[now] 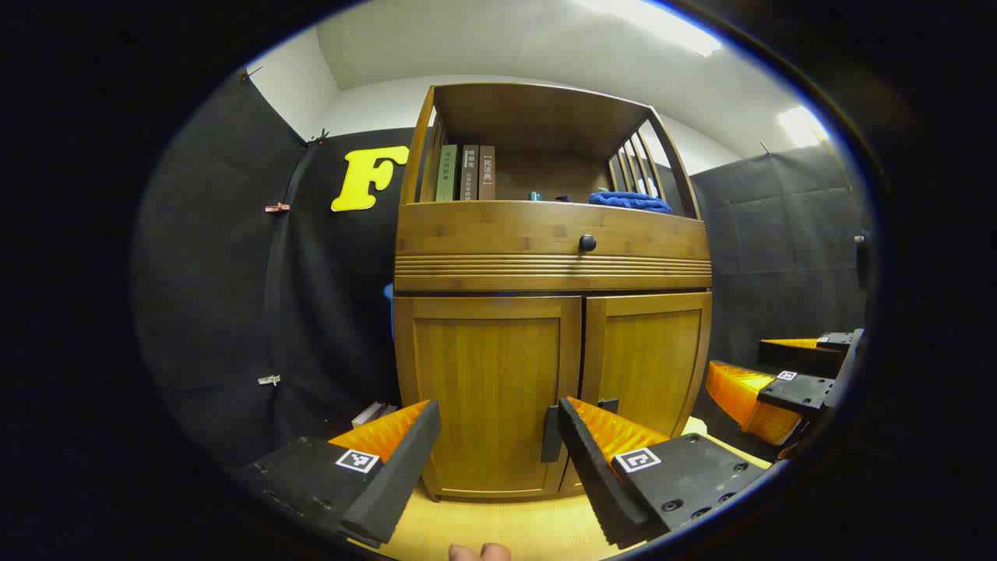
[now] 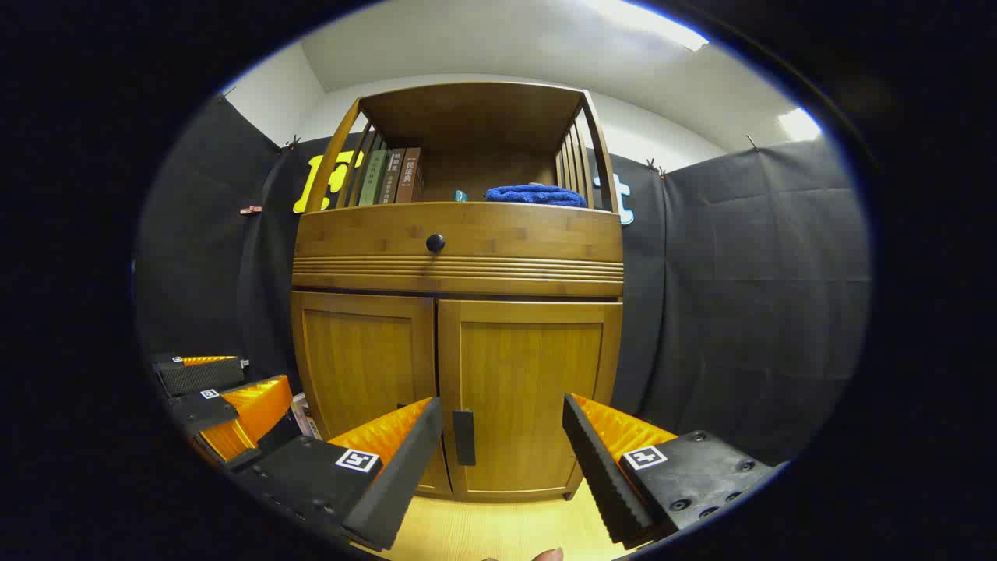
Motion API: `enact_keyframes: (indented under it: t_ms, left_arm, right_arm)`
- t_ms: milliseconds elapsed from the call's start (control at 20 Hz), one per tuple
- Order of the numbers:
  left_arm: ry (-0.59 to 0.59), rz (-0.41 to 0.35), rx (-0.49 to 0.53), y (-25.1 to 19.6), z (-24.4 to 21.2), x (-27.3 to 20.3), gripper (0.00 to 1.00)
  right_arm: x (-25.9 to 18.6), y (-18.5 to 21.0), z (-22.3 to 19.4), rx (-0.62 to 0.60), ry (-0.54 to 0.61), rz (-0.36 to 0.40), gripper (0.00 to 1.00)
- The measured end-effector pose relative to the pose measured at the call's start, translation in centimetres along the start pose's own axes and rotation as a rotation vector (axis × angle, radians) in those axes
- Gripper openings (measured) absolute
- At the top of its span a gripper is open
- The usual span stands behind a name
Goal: Open the right door of the double-door shoe cabinet with the right hand, and open the left door with the left hand.
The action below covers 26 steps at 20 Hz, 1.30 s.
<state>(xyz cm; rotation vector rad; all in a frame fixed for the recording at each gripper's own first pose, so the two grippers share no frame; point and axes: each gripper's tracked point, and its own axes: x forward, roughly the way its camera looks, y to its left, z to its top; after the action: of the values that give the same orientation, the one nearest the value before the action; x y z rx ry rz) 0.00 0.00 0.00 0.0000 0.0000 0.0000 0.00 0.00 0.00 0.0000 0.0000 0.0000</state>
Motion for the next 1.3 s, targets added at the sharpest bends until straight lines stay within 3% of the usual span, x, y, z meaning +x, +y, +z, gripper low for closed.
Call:
enact_keyframes:
  t_ms: [300,550,1300]
  left_arm:
    - [0.043,-0.016,-0.035,-0.3,-2.7,0.6,0.94]
    - [0.038,-0.013,0.038,-0.6,-2.8,0.9,0.96]
    - [-0.002,-0.029,0.017,-0.5,-2.2,1.2,0.93]
  right_arm:
    - [1.6,-0.6,-2.1,-0.024,0.020,-0.004,0.97]
    - [2.0,0.4,-2.8,-0.044,0.036,0.024,0.98]
    - [4.1,2.7,-3.7,-0.028,0.052,0.052,0.98]
